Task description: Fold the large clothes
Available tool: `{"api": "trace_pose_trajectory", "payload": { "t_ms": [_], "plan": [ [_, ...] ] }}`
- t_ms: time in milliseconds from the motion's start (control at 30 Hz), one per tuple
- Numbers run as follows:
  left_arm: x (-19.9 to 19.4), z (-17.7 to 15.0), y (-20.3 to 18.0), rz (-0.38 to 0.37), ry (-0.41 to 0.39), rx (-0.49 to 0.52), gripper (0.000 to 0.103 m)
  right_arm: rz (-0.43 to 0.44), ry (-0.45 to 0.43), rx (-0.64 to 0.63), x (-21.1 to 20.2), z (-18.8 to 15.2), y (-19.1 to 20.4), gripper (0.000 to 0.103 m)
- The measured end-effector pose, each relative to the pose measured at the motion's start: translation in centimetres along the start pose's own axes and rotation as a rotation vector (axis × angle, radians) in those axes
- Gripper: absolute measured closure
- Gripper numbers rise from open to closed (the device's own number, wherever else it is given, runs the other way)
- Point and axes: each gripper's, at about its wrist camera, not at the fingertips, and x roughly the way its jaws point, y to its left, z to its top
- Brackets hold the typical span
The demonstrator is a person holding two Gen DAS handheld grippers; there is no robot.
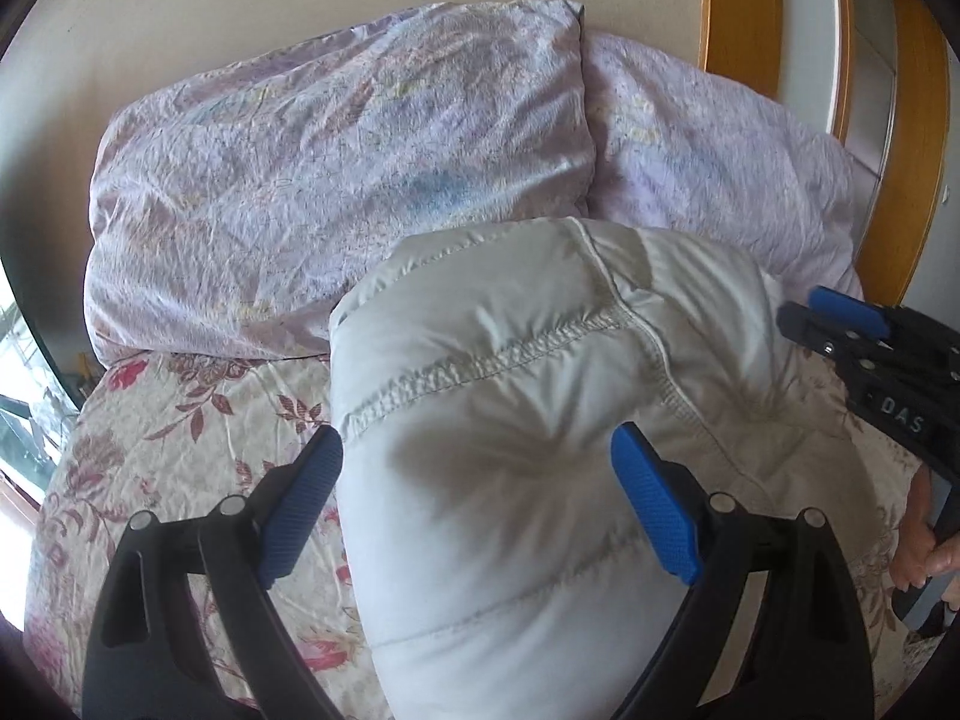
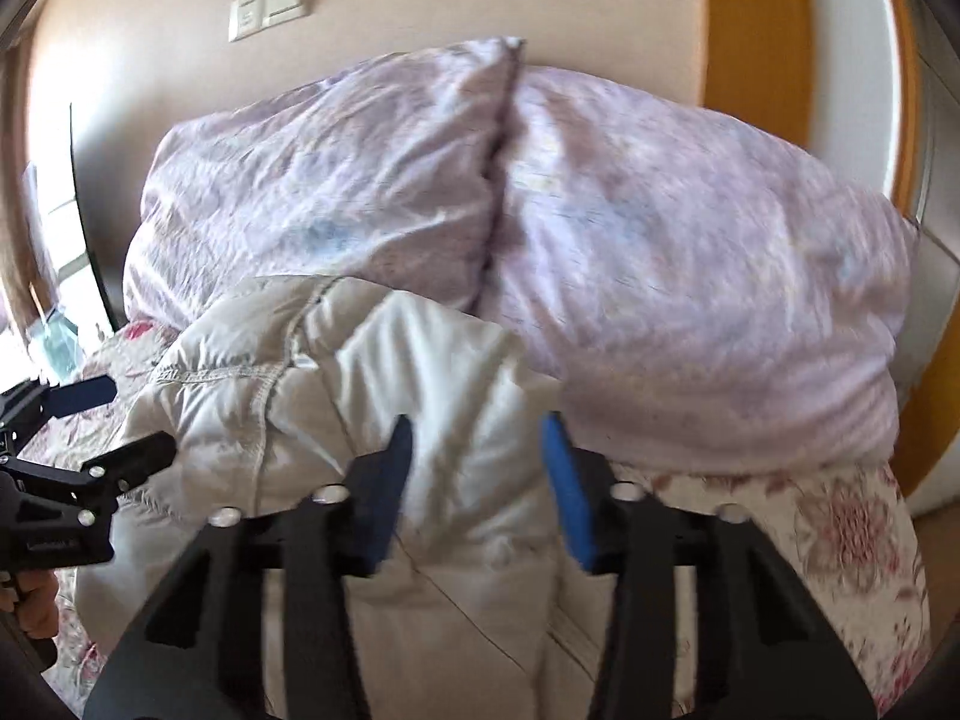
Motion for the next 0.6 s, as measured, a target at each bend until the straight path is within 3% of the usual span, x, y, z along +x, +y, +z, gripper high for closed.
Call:
{"api": "trace_pose_trajectory", "payload": {
  "t_ms": [167, 433, 600],
  "plan": [
    [1.3, -0.5, -0.1, -0.011, 0.057, 0.002, 0.015, -0.011, 0.093, -0.047, 3.7, -1.0, 1.4, 0.074],
    [2.4, -1.4, -1.6, 0.023, 0.048, 0.046, 0.012, -0.008, 0.186, -0.022, 6.5, -3.7, 0.8, 0.074],
    [4.4, -1.3, -0.9, -0.005, 0.074, 0.012, 0.002, -0.004, 0.208, -0.006, 7.9, -4.6, 0.6, 0.074]
  ]
}}
